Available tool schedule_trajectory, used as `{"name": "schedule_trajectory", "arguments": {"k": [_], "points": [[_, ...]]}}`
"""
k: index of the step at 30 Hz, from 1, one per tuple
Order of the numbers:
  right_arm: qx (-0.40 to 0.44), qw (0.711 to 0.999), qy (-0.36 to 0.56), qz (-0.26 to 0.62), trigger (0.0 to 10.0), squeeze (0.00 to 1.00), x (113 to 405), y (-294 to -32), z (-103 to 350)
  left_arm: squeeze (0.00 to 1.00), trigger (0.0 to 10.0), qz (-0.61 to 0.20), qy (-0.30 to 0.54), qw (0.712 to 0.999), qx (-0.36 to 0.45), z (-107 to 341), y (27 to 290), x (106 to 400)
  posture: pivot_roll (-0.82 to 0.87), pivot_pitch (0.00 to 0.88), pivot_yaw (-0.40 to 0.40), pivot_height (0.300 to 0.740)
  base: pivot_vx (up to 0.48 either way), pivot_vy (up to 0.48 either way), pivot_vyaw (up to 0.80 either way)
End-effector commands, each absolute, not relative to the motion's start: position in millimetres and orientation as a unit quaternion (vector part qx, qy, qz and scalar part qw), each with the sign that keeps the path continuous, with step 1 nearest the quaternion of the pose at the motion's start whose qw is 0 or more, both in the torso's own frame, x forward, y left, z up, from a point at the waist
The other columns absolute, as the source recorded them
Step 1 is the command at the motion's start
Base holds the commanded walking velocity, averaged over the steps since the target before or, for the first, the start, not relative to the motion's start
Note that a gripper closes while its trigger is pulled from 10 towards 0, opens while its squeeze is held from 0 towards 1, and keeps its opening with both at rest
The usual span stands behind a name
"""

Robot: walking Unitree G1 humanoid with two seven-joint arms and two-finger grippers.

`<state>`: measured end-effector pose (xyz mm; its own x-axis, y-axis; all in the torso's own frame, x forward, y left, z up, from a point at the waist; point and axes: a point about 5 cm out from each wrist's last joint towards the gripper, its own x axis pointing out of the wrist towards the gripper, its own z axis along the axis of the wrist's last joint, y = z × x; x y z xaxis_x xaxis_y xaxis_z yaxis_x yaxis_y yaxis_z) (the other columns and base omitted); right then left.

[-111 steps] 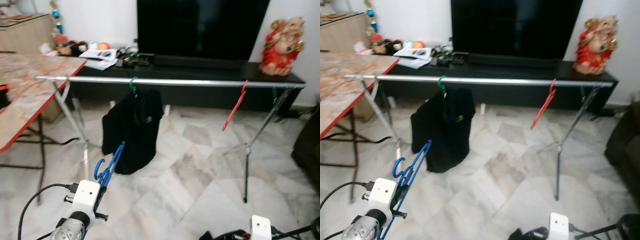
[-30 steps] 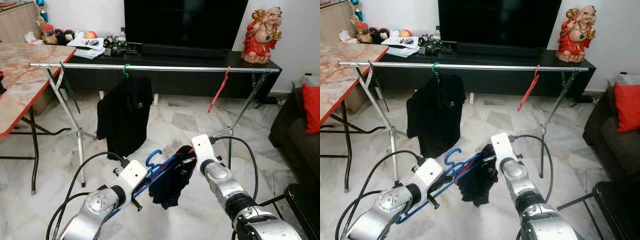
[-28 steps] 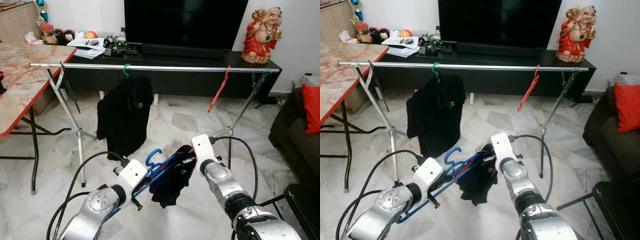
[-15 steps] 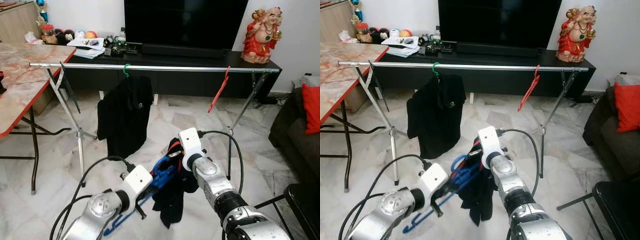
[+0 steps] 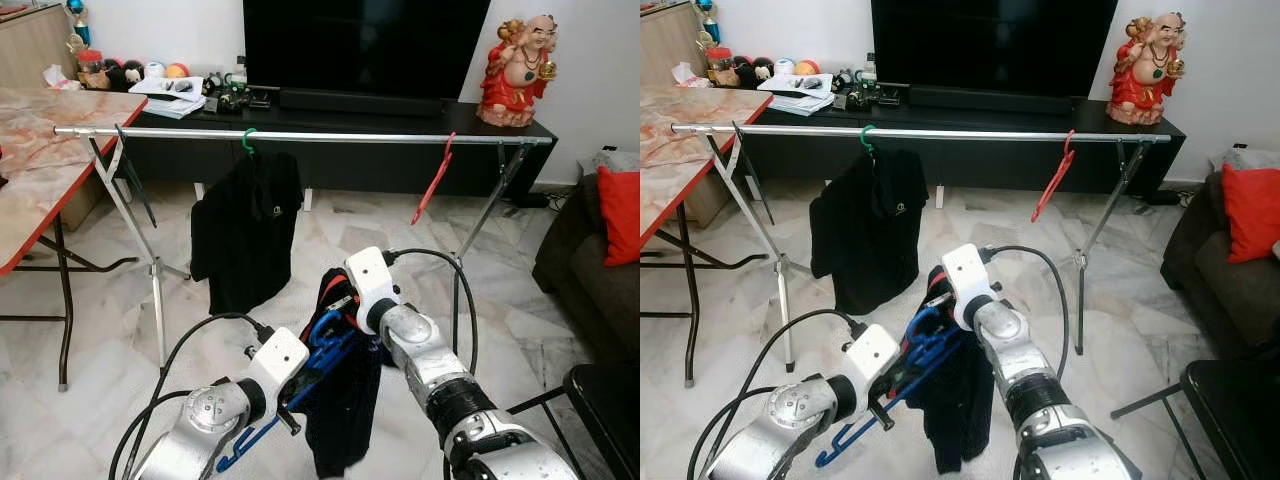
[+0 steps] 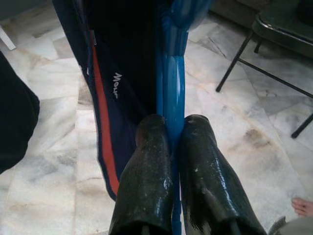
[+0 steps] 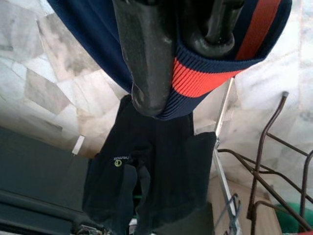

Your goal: Hang hanger

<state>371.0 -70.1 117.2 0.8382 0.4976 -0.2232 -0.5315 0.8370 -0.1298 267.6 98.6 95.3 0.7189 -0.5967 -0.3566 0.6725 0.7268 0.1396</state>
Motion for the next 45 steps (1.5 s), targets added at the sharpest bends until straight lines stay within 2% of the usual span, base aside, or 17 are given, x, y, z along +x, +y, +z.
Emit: {"name": "schedule_trajectory", "arguments": {"k": [1,2,6,10,18,21,25,27,34,41,45], "points": [[-0.095,0.954,0.088,0.271,10.0,0.00,370.7,-70.6,119.1,0.00,10.0,-0.317,0.114,0.932,0.133,105.5,99.8,277.4,0.21,0.000,-0.083,0.740,0.000,0.000,0.00],[-0.095,0.957,0.092,0.259,10.0,0.00,371.0,-74.1,117.8,0.00,10.0,-0.274,0.100,0.948,0.125,109.4,105.1,285.1,0.21,0.000,-0.084,0.740,0.000,0.000,0.00],[-0.091,0.963,0.098,0.236,10.0,0.00,371.8,-81.2,116.0,0.00,10.0,-0.228,0.072,0.965,0.108,118.6,110.7,293.5,0.21,0.000,-0.086,0.740,0.000,0.000,0.00],[-0.089,0.973,0.107,0.184,10.0,0.00,374.5,-96.0,113.7,0.00,10.0,-0.202,0.056,0.973,0.097,124.5,115.2,299.2,0.21,0.000,-0.088,0.740,0.000,0.000,0.00],[-0.031,0.971,0.089,0.218,10.0,0.00,372.0,-90.4,119.1,0.00,10.0,-0.190,0.049,0.977,0.081,123.4,114.4,300.0,0.21,0.000,-0.089,0.740,0.000,0.000,0.00],[-0.007,0.977,0.083,0.196,10.0,0.00,373.3,-97.1,122.2,0.00,10.0,-0.164,0.044,0.983,0.068,125.4,118.4,303.1,0.21,0.000,-0.091,0.740,0.000,0.000,0.00],[-0.011,0.980,0.092,0.177,10.0,0.00,373.3,-103.9,118.7,0.00,10.0,-0.161,0.042,0.984,0.065,125.5,119.2,303.7,0.20,0.000,-0.088,0.740,0.000,0.000,0.00],[-0.011,0.984,0.116,0.133,10.0,0.00,372.7,-116.3,110.3,0.00,10.0,-0.160,0.038,0.985,0.062,126.4,118.9,304.8,0.20,0.000,-0.088,0.740,0.000,0.000,0.00],[0.020,0.990,0.127,0.063,10.0,0.00,374.4,-134.1,108.2,0.00,10.0,-0.165,0.040,0.984,0.059,125.3,118.6,303.8,0.20,0.000,-0.087,0.740,0.000,0.000,0.00],[0.035,0.991,0.130,0.027,10.0,0.00,376.9,-146.9,109.6,0.00,10.0,-0.207,0.060,0.975,0.063,118.0,110.8,296.8,0.20,0.000,-0.088,0.740,0.000,0.000,0.00],[0.045,0.990,0.134,0.017,10.0,0.00,377.5,-151.8,110.1,0.00,10.0,-0.259,0.078,0.958,0.098,109.4,102.7,287.9,0.21,0.000,-0.085,0.740,0.000,0.000,0.00]]}}
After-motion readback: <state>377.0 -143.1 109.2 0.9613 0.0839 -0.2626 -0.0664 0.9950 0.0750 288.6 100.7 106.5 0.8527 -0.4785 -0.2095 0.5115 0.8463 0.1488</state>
